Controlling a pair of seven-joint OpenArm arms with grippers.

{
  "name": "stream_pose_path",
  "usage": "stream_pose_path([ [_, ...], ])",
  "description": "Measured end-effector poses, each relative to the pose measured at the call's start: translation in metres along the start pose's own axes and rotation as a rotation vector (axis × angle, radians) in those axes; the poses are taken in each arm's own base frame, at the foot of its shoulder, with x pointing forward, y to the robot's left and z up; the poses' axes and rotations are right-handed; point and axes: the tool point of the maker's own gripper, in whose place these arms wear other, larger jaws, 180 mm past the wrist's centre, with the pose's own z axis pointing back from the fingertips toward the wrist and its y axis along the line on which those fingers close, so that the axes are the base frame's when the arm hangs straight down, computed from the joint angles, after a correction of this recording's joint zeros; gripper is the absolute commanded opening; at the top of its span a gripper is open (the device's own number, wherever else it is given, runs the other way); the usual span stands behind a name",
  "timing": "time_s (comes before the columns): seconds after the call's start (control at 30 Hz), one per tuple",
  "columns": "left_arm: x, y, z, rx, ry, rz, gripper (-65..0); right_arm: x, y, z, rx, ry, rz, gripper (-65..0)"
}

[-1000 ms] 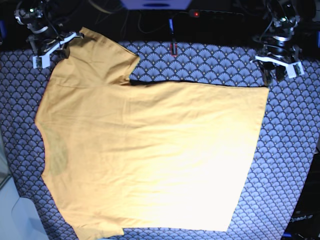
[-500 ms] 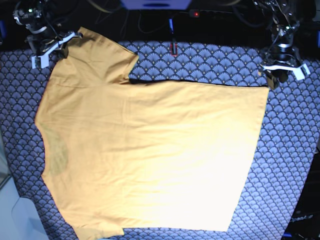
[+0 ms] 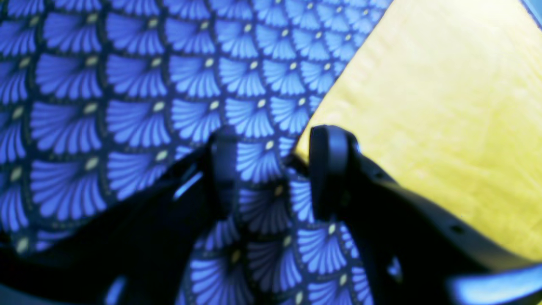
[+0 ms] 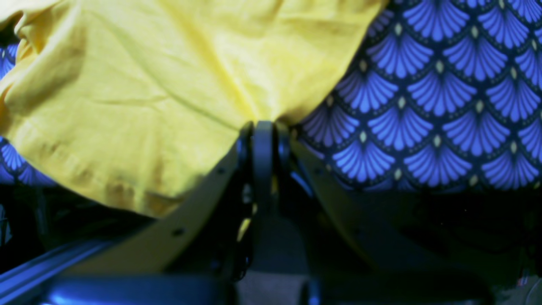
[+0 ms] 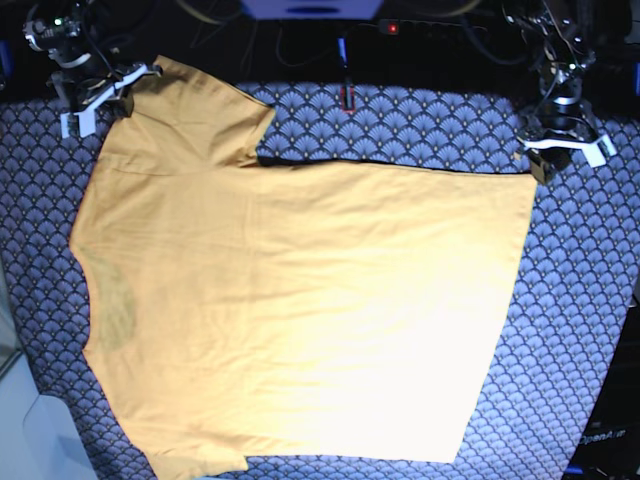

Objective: Fold the T-shirt properly
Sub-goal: 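Grasp the shirt's side edge corner with the left gripper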

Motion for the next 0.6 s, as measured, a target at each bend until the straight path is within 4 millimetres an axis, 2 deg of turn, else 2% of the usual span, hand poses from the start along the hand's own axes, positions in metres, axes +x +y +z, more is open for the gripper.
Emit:
stream_pose_path([
  [0.23,-0.005,-0.017,-0.013,-0.044,0.001,0.017,-37.3,0.0,0.0,0.0,0.0,0.0,0.0,-65.0],
  [0.6,-0.007,-0.017,-0.02,-0.048,-0.007,0.043,-37.7,0.0,0.0,0.0,-0.001,0.0,0.0,-65.0],
])
